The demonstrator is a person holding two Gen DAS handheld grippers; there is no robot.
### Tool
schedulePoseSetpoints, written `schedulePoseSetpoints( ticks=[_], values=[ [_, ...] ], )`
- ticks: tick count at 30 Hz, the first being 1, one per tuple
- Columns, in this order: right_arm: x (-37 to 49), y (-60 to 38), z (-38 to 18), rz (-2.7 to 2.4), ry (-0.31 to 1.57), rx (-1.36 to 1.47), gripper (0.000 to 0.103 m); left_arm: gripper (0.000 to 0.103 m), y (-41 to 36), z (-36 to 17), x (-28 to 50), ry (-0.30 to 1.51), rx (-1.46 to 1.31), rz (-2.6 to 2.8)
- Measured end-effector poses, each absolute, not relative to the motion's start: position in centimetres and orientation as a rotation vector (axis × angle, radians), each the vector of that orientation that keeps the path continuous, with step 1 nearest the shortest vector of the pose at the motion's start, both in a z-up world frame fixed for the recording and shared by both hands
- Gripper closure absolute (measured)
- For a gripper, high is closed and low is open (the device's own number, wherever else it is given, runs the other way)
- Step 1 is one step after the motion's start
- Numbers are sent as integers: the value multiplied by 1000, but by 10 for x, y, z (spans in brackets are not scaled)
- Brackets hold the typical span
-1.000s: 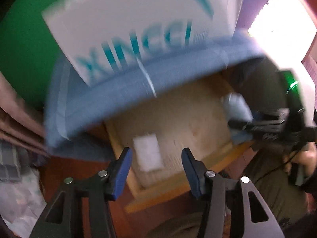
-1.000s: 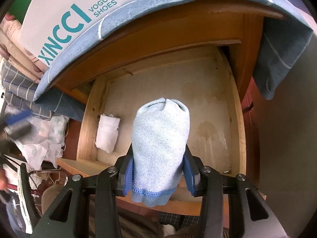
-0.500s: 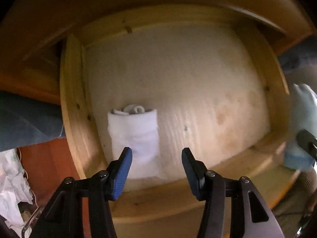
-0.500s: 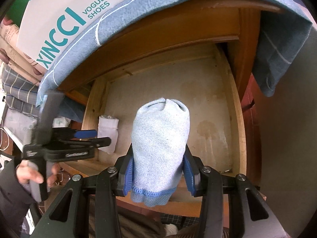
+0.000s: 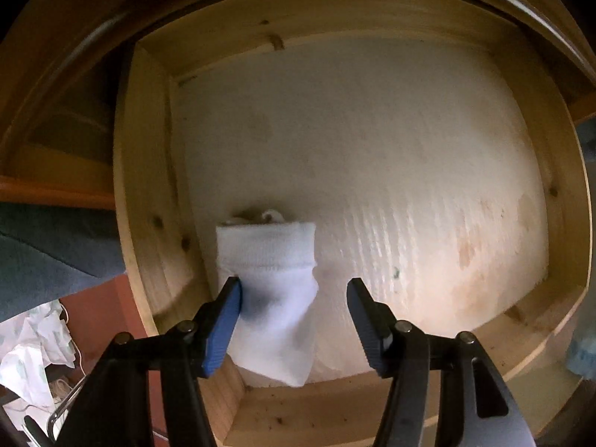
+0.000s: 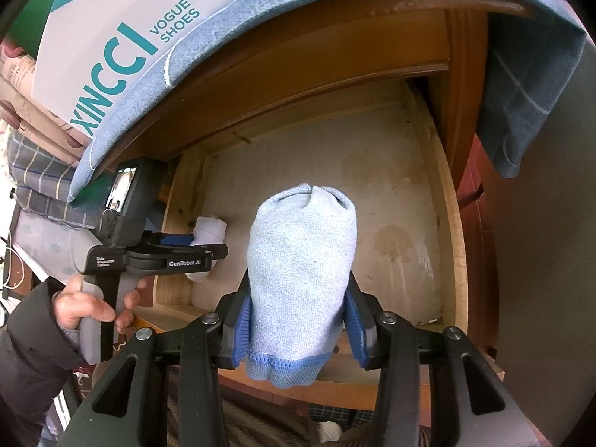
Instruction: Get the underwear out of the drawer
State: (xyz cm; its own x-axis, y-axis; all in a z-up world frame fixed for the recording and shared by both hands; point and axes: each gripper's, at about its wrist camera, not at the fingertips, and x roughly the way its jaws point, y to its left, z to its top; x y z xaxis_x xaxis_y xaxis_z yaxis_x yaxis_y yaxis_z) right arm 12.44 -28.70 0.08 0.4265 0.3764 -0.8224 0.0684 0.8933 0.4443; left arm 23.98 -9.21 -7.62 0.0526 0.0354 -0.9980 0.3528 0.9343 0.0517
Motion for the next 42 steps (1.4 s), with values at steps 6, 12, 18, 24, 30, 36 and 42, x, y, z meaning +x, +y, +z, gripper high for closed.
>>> schedulePoseSetpoints(
  ticks=[6,12,18,24,30,36,42],
  values=[
    [124,-287,1,201,1123,452,62,72,-76,-69,250,1514,296,-200],
    [123,-287,2,197,1123,445,62,77,-65,-55,238,1477,255,-204],
    [124,-284,3,190,1125,434,62,77,-61,-36,215,1466,246,-267],
    [124,-280,3,183,1128,422,62,77,-55,-4,187,1408,236,-306],
    [124,-276,4,178,1128,412,62,77,-50,46,155,1278,231,-330],
    [123,-277,3,171,1127,409,62,77,-54,96,141,1126,225,-337],
    [122,-279,4,168,1127,406,62,77,-46,163,130,1014,166,-375]
  ],
)
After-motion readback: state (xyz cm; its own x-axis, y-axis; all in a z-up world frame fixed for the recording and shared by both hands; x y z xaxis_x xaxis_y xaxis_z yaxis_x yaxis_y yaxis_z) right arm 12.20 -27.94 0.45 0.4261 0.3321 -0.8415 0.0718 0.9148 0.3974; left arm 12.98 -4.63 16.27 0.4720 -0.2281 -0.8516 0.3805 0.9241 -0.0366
